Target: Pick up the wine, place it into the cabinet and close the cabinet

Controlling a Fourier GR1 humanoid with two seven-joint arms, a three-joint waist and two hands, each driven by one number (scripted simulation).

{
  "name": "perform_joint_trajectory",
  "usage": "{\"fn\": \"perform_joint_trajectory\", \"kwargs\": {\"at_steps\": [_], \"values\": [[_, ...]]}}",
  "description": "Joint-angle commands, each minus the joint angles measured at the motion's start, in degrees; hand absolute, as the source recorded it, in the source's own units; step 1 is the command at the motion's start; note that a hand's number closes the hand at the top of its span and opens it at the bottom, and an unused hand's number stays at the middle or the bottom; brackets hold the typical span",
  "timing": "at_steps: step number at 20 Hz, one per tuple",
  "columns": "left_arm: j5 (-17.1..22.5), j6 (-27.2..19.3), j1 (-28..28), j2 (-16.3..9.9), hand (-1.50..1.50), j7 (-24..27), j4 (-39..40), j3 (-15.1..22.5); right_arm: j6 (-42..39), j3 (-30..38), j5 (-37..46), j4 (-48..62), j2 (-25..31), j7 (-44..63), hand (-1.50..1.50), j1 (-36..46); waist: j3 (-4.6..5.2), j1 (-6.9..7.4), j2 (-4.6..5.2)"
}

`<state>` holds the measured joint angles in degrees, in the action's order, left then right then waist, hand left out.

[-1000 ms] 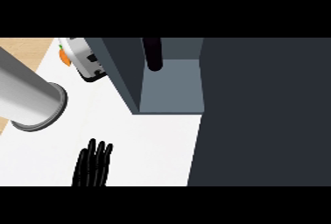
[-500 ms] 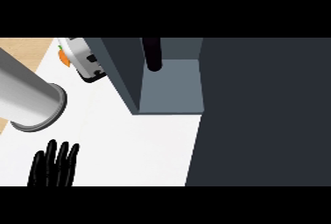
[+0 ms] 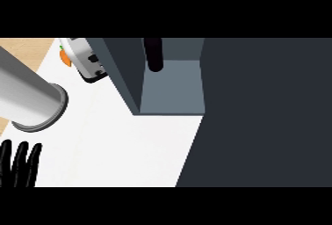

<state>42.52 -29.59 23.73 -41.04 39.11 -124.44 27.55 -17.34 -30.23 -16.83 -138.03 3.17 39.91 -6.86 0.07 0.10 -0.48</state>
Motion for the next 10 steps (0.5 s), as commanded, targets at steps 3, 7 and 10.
{"fn": "perform_joint_trajectory", "kwargs": {"at_steps": [3, 7, 10], "values": [[4.3, 7.6, 4.4, -4.1, -1.50, 1.3, 2.2, -8.8, 6.3, -11.5, 8.3, -9.2, -3.1, 3.3, 1.50, 1.6, 0.12, 0.12, -0.24], [7.8, 9.1, 5.6, -6.2, -1.50, -1.9, -0.6, -13.3, 15.0, -19.0, 12.6, -7.8, -3.1, 4.4, 1.50, 5.5, 0.11, 0.13, -0.26], [6.6, 12.1, 7.3, -4.4, -1.50, 0.7, 2.3, -12.6, 19.9, -27.0, 18.8, -7.0, -3.1, 4.0, 1.50, 6.5, 0.15, -0.18, -0.46]]}}
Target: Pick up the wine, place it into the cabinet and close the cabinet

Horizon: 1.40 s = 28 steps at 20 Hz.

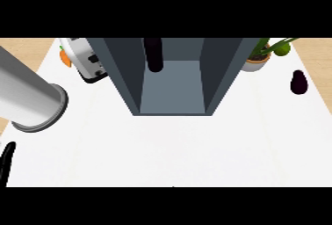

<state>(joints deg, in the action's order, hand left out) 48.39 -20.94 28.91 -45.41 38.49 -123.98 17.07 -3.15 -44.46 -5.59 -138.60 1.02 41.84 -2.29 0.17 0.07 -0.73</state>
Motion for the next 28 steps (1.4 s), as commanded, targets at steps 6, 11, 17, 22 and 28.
{"fn": "perform_joint_trajectory", "kwargs": {"at_steps": [6, 11, 17, 22, 28], "values": [[2.7, 5.3, 1.3, -0.3, -1.50, -1.3, 1.5, -4.5, 13.1, -14.8, 13.5, -1.1, -0.9, 0.4, 1.50, 8.5, 0.04, 0.33, -0.01], [5.2, 7.7, 0.2, -1.1, -1.50, -3.9, 1.2, -7.4, 20.7, -13.6, 16.0, 6.2, -0.8, -1.5, 1.50, 18.6, 0.01, 0.82, 0.32], [5.1, 6.9, -4.2, 1.0, -1.50, -6.5, 2.3, -5.8, 24.8, -8.9, 9.7, 8.9, -0.6, 3.1, 1.50, 29.9, 0.04, 0.88, 0.73], [5.5, 8.5, -4.7, 1.2, -1.50, -6.9, 3.6, -6.6, 28.4, -2.2, 1.7, 13.3, -0.5, 2.6, 1.50, 39.1, 0.10, 2.34, 0.98], [3.8, 5.7, -6.9, 3.5, -1.50, -8.7, 2.5, -5.0, 32.1, 5.6, -6.4, 29.3, -0.8, -3.1, 1.50, 54.7, -0.06, 2.41, 1.04]]}}
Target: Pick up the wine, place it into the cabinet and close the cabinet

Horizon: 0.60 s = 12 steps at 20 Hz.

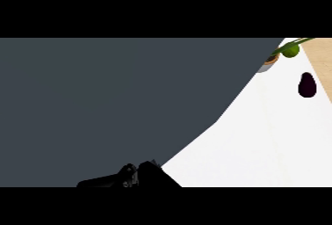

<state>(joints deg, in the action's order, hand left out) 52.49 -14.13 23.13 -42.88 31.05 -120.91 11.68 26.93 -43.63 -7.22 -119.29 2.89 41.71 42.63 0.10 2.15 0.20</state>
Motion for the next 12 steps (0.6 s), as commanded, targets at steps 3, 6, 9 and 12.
{"fn": "perform_joint_trajectory", "kwargs": {"at_steps": [3, 6, 9, 12], "values": [[-0.9, -2.3, -2.1, 1.1, -1.50, -2.8, -1.1, 0.5, 3.2, 7.3, -6.0, 17.8, -2.8, -5.2, 1.50, 17.8, -0.01, 0.25, 0.04], [-0.8, -0.4, -2.2, 1.5, -1.50, -2.1, 1.4, -1.6, -0.4, 11.4, -7.0, 24.9, -2.8, -8.0, 1.50, 22.3, 0.00, -0.26, 0.09], [-0.7, 1.4, -0.8, 2.3, -1.50, -1.1, 1.8, -2.6, -1.4, 12.2, -4.1, 31.6, -2.9, -8.0, 1.50, 28.0, 0.04, -0.27, -0.10], [-2.7, 0.4, 0.6, 3.0, -1.50, -1.5, -0.3, -2.1, -4.6, 13.8, -2.8, 37.6, -2.9, -14.1, 1.50, 24.5, -0.04, -0.57, -0.06]]}}
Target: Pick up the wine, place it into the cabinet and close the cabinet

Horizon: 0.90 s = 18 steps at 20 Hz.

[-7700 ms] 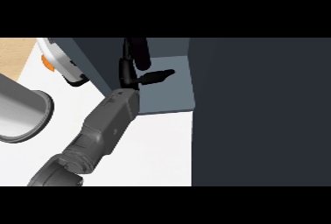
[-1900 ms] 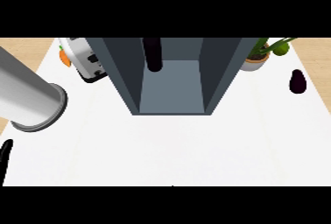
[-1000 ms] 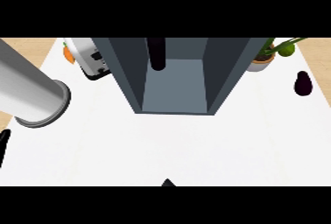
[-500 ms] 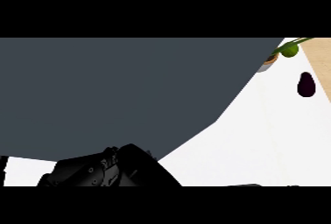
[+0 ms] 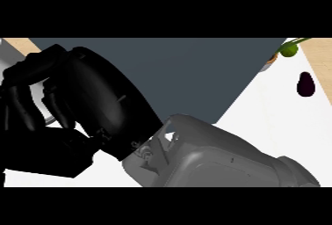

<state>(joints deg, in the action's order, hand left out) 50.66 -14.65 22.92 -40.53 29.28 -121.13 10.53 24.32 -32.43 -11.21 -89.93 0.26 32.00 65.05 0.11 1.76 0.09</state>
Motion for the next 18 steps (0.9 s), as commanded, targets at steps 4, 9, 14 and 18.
{"fn": "perform_joint_trajectory", "kwargs": {"at_steps": [4, 9, 14, 18], "values": [[-0.5, 0.8, -1.6, 0.5, -1.50, -2.1, 1.0, -2.6, -4.2, 6.6, -0.9, 17.3, -0.2, -9.0, 1.50, 3.9, -0.06, -0.26, 0.20], [-4.6, -0.1, 1.4, 3.3, -1.50, -0.9, -0.8, 0.1, -12.4, 14.6, -2.7, 23.7, 1.4, -12.9, 1.50, 4.4, -0.09, -0.29, 0.10], [-3.5, 1.9, -0.4, 2.8, -1.50, -2.3, 0.6, -0.4, -12.4, 13.2, -2.6, 28.3, 1.7, -17.8, 1.50, 4.0, -0.06, -0.13, 0.32], [-2.4, 0.1, -4.7, 2.9, -1.50, -4.1, 2.6, -2.2, -13.8, 13.1, -1.9, 30.3, 4.8, -20.9, 1.50, 5.2, -0.05, -1.16, 0.69]]}}
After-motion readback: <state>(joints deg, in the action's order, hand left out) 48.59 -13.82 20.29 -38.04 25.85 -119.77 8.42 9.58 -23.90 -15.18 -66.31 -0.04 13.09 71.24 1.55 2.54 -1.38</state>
